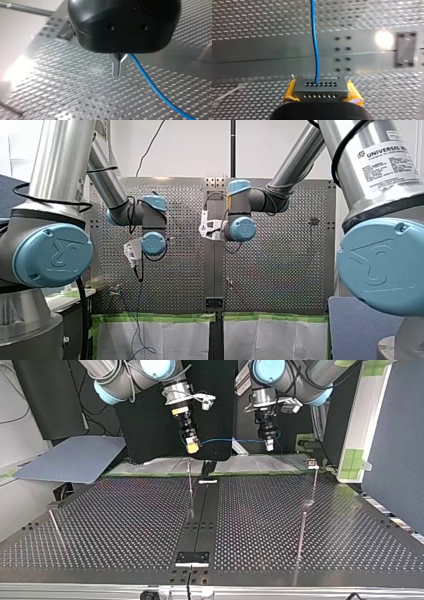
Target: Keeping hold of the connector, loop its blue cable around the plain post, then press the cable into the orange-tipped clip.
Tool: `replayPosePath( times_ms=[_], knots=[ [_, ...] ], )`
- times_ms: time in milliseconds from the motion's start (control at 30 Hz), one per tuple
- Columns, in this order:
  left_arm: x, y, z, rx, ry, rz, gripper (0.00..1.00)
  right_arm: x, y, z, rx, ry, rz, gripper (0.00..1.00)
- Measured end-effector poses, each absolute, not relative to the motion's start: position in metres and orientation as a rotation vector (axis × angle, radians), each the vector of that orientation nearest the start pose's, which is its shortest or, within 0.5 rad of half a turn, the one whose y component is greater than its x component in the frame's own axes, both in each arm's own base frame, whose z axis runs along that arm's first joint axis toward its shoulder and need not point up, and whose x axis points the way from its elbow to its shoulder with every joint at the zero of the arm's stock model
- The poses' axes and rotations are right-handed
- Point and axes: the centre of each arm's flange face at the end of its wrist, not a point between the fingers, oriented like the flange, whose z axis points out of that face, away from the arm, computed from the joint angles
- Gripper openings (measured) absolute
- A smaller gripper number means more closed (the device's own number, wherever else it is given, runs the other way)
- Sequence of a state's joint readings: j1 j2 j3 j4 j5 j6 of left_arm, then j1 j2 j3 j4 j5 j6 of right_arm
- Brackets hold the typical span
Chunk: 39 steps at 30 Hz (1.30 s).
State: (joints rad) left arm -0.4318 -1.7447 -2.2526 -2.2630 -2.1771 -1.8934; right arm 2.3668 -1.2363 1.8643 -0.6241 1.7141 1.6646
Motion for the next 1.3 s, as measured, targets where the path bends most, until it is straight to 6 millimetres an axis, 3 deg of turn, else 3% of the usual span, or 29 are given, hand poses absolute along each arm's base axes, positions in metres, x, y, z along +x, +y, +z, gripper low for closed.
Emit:
replayPosePath(
  times_ms=[333, 600, 833, 1067, 1300],
  knots=[
    [0.364, -0.239, 0.248, -0.475, 1.411, -0.145, 0.0, 0.474, -0.317, 0.309, 1.566, -0.882, 1.804, 0.0],
    [0.377, -0.235, 0.311, -0.51, 1.328, -0.17, 0.0, 0.467, -0.324, 0.361, 1.495, -0.832, 1.885, 0.0],
    [0.38, -0.224, 0.367, -0.539, 1.26, -0.179, 0.0, 0.465, -0.338, 0.375, 1.479, -0.812, 1.919, 0.0],
    [0.379, -0.212, 0.418, -0.55, 1.207, -0.179, 0.0, 0.475, -0.356, 0.372, 1.515, -0.802, 1.917, 0.0],
    [0.398, -0.207, 0.429, -0.524, 1.235, -0.159, 0.0, 0.488, -0.374, 0.381, 1.5, -0.787, 1.93, 0.0]
  ],
)
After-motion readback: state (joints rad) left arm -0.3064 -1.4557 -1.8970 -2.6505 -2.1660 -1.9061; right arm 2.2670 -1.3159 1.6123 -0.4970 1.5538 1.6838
